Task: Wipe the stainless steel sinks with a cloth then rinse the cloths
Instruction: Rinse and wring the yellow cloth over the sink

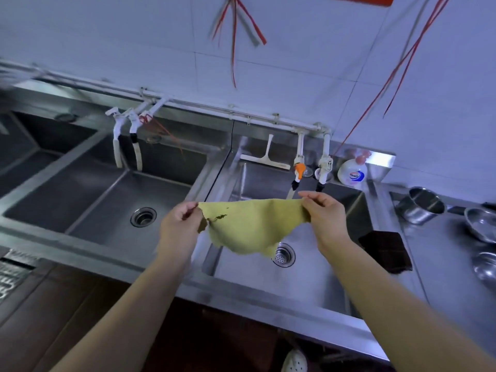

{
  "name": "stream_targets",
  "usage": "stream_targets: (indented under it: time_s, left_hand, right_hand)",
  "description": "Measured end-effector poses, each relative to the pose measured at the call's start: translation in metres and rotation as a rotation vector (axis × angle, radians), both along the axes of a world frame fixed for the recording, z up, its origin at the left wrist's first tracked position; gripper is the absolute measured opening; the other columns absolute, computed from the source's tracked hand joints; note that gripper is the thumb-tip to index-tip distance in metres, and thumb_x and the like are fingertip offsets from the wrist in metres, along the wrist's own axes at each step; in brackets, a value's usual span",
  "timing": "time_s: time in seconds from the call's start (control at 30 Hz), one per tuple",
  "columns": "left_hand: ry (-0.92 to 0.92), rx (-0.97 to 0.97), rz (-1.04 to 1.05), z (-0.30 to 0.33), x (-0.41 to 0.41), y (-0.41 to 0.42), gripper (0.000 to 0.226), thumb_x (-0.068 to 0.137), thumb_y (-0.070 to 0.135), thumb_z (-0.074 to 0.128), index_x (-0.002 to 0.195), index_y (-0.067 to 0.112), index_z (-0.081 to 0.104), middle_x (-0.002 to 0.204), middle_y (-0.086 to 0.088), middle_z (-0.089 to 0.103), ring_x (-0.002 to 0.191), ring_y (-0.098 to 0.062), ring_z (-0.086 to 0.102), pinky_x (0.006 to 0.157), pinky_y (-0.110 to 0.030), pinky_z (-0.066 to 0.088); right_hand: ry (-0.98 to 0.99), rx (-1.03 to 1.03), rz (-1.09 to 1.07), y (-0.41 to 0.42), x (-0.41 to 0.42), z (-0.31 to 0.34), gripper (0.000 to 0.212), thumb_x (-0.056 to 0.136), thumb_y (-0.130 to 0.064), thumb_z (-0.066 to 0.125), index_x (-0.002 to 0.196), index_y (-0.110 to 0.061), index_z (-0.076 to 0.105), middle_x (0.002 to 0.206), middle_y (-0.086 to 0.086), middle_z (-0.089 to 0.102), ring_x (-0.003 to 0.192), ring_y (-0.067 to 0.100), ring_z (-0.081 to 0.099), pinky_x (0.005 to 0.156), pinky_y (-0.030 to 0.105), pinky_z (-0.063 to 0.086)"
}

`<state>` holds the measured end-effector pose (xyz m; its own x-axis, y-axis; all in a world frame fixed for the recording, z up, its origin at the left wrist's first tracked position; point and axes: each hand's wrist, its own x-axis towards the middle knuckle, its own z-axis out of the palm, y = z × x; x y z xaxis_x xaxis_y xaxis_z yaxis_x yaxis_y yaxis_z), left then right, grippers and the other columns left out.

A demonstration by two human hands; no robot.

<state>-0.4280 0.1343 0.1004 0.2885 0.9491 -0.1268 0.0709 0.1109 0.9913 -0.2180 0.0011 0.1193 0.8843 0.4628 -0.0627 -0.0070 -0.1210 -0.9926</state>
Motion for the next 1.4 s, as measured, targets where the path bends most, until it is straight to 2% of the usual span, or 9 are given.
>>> stream_targets:
  time_s: [0.13, 0.33, 0.47, 0.7, 0.93, 1.03, 1.13, 1.3, 1.4]
  left_hand:
    - [-0.034, -0.072, 0.039, -0.009, -0.014, 0.008, 0.015, 0.090, 0.016, 0.056, 0.088, 0.027, 0.066, 0.086, 0.004, 0.070, 0.077, -0.008, 0.066, 0.067, -0.020, 0.051]
    - [-0.051, -0.221, 0.184, -0.028, -0.036, 0.018, 0.019, 0.093, 0.013, 0.049, 0.083, 0.020, 0.064, 0.059, 0.006, 0.063, 0.057, -0.013, 0.057, 0.061, -0.031, 0.051]
    - [-0.015, -0.231, 0.303, -0.041, -0.050, 0.020, 0.018, 0.096, 0.014, 0.039, 0.097, 0.012, 0.057, 0.076, -0.007, 0.057, 0.068, -0.021, 0.050, 0.062, -0.036, 0.046]
    - [0.514, 0.062, 0.379, -0.052, -0.084, 0.024, 0.018, 0.096, 0.026, 0.036, 0.089, 0.019, 0.051, 0.082, -0.002, 0.053, 0.076, -0.024, 0.047, 0.069, -0.035, 0.034]
    - [0.824, -0.058, 0.237, -0.075, -0.108, 0.065, 0.032, 0.096, 0.028, 0.040, 0.104, 0.006, 0.062, 0.100, -0.017, 0.065, 0.078, -0.029, 0.053, 0.065, -0.034, 0.040]
    - [0.773, -0.252, 0.283, -0.089, -0.116, 0.088, 0.040, 0.095, 0.029, 0.044, 0.112, -0.005, 0.058, 0.112, -0.026, 0.061, 0.095, -0.039, 0.058, 0.081, -0.041, 0.047]
    - [0.624, -0.407, 0.349, -0.102, -0.119, 0.104, 0.050, 0.093, 0.029, 0.050, 0.124, -0.011, 0.049, 0.123, -0.028, 0.054, 0.107, -0.042, 0.055, 0.086, -0.040, 0.044]
    - [0.370, -0.447, 0.273, -0.118, -0.113, 0.106, 0.056, 0.083, 0.018, 0.070, 0.128, -0.006, 0.046, 0.117, -0.015, 0.054, 0.095, -0.027, 0.054, 0.078, -0.033, 0.041]
    - [0.334, -0.396, 0.259, -0.121, -0.117, 0.107, 0.057, 0.080, 0.009, 0.071, 0.131, 0.003, 0.046, 0.121, -0.013, 0.050, 0.104, -0.026, 0.051, 0.080, -0.033, 0.042]
  right_hand:
    - [-0.047, -0.028, 0.045, 0.010, -0.008, 0.002, 0.023, 0.088, -0.005, 0.058, 0.081, -0.024, 0.071, 0.090, -0.001, 0.069, 0.077, 0.009, 0.058, 0.074, 0.024, 0.051]
    - [-0.102, -0.070, 0.139, 0.026, -0.030, -0.006, 0.027, 0.088, -0.008, 0.058, 0.077, -0.030, 0.069, 0.080, -0.005, 0.065, 0.064, 0.000, 0.053, 0.056, 0.013, 0.044]
    - [-0.088, -0.084, 0.224, 0.036, -0.047, -0.012, 0.029, 0.088, -0.007, 0.058, 0.076, -0.029, 0.070, 0.076, -0.007, 0.066, 0.058, -0.007, 0.055, 0.052, 0.011, 0.045]
    - [0.001, -0.094, 0.317, 0.055, -0.073, -0.018, 0.023, 0.088, -0.002, 0.056, 0.085, -0.016, 0.073, 0.075, 0.002, 0.063, 0.050, 0.002, 0.056, 0.047, 0.021, 0.051]
    - [0.216, -0.182, 0.362, 0.094, -0.088, -0.040, 0.020, 0.089, 0.006, 0.052, 0.102, 0.003, 0.066, 0.069, 0.010, 0.062, 0.049, 0.013, 0.063, 0.052, 0.022, 0.056]
    - [0.295, -0.289, 0.469, 0.115, -0.094, -0.059, 0.031, 0.089, 0.003, 0.054, 0.120, 0.003, 0.056, 0.103, 0.020, 0.062, 0.082, 0.024, 0.065, 0.070, 0.028, 0.058]
    - [0.293, -0.399, 0.527, 0.134, -0.098, -0.077, 0.037, 0.088, 0.003, 0.053, 0.125, 0.000, 0.054, 0.117, 0.020, 0.060, 0.095, 0.026, 0.063, 0.083, 0.034, 0.056]
    - [0.307, -0.444, 0.532, 0.150, -0.097, -0.099, 0.035, 0.089, 0.004, 0.052, 0.123, -0.003, 0.056, 0.108, 0.013, 0.059, 0.080, 0.018, 0.061, 0.066, 0.022, 0.054]
    - [0.270, -0.423, 0.484, 0.153, -0.092, -0.108, 0.028, 0.088, 0.004, 0.051, 0.113, -0.004, 0.061, 0.095, 0.012, 0.062, 0.076, 0.019, 0.059, 0.063, 0.023, 0.054]
